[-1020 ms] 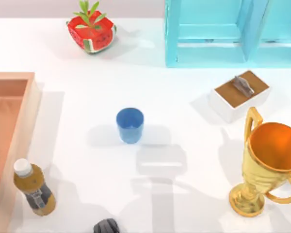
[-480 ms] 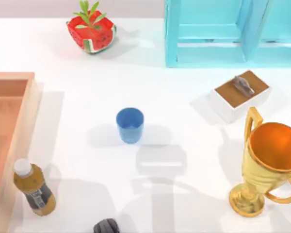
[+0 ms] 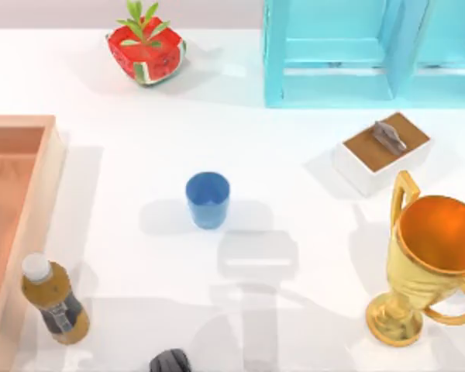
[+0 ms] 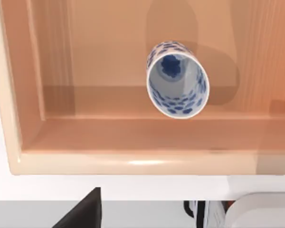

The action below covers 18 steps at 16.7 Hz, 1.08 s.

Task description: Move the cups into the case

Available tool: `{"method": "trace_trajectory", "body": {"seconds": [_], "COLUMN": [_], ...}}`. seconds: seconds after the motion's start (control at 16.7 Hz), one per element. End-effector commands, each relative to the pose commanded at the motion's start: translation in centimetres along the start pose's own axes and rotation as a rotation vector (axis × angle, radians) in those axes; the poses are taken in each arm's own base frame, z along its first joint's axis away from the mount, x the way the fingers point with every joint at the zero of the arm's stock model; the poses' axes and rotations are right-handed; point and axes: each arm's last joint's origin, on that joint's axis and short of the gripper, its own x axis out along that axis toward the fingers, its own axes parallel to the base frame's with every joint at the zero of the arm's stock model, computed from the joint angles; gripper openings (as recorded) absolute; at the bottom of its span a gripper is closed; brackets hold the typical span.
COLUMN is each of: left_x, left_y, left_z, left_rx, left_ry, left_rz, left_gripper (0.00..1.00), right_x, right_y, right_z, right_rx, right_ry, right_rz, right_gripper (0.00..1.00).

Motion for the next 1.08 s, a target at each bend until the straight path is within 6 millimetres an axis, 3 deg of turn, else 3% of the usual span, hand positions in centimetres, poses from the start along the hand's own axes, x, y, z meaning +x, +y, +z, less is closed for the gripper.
{"method": "trace_trajectory", "body": {"seconds": [0.24, 0.36, 0.48, 0.6, 0.78, 0.96, 1.08], "left_x": [0.0, -0.1, 0.2, 1.0, 3.4, 6.0, 7.3], "left_y": [-0.4, -1.5, -3.9, -7.9, -17.0, -26.9, -31.9], "left_z": [1.1, 3.6, 7.1, 11.0, 15.4, 16.7, 16.3], "left_rx": [-0.003, -0.003, -0.005, -0.011, -0.025, -0.038, -0.041], "left_ry": [0.003, 0.008, 0.018, 0.033, 0.056, 0.047, 0.028], "left_rz": [-0.002, -0.004, -0.005, -0.002, 0.012, 0.021, 0.015], "left_gripper": [1.00, 1.00, 1.00, 1.00, 1.00, 1.00, 1.00], "right_x": [0.0, 0.0, 0.0, 0.0, 0.0, 0.0, 0.0], "right_y": [0.0, 0.0, 0.0, 0.0, 0.0, 0.0, 0.0], "right_z": [0.0, 0.0, 0.0, 0.0, 0.0, 0.0, 0.0], "right_rx": [0.000, 0.000, 0.000, 0.000, 0.000, 0.000, 0.000], "right_ry": [0.000, 0.000, 0.000, 0.000, 0.000, 0.000, 0.000], "right_rz": [0.000, 0.000, 0.000, 0.000, 0.000, 0.000, 0.000], "right_gripper": [1.00, 1.00, 1.00, 1.00, 1.00, 1.00, 1.00]}}
